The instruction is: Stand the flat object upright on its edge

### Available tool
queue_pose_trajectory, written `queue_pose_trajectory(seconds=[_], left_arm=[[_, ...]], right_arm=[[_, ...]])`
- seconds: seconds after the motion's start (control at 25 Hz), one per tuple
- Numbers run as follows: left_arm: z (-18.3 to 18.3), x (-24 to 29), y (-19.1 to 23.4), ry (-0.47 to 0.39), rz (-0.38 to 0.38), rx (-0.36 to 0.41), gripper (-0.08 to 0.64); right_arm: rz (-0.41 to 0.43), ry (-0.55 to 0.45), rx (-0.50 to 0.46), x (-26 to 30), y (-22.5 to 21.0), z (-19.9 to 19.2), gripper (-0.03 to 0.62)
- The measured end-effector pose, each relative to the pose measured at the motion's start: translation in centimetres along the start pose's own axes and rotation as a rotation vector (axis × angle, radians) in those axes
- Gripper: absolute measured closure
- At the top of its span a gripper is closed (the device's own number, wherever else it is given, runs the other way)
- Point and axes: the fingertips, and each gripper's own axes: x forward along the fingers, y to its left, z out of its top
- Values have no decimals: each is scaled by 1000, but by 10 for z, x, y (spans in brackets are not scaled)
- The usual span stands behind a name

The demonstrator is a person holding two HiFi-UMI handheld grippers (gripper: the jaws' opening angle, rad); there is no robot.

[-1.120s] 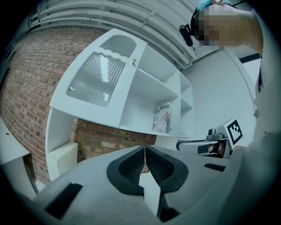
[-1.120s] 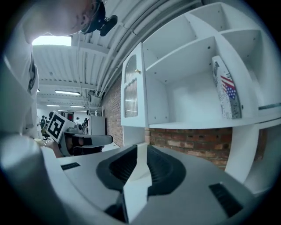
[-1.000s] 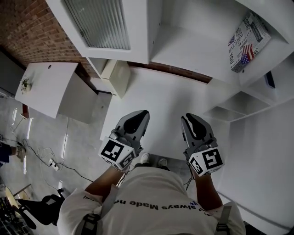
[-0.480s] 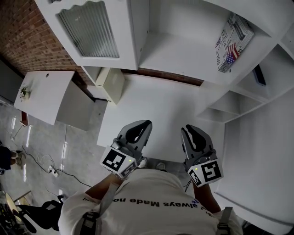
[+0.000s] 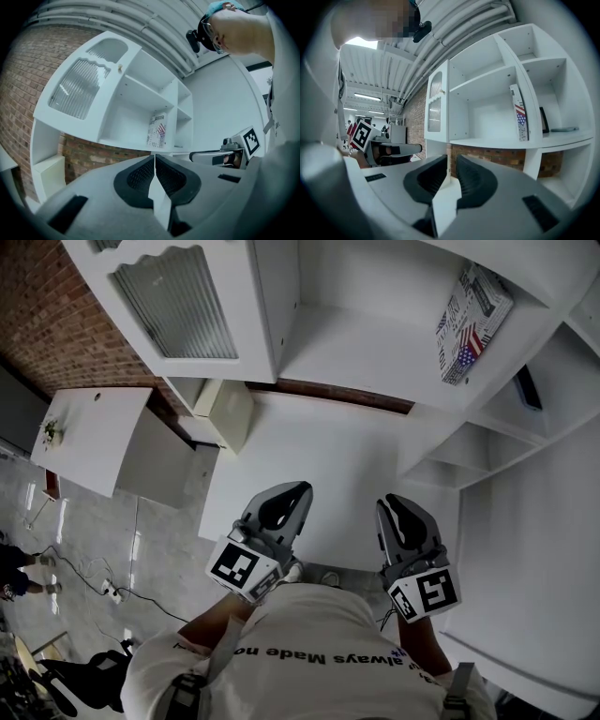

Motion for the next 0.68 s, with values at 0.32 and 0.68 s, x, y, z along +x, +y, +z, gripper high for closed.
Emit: queue_pose_trajectory(seconds=[0.32,0.68], left_arm=[[0,0,2,1,8,-7,541],[-4,-1,2,6,-2,-20,541]], right_arm=[[2,3,1,2,0,0,532],[5,8,0,6,4,-3,532]])
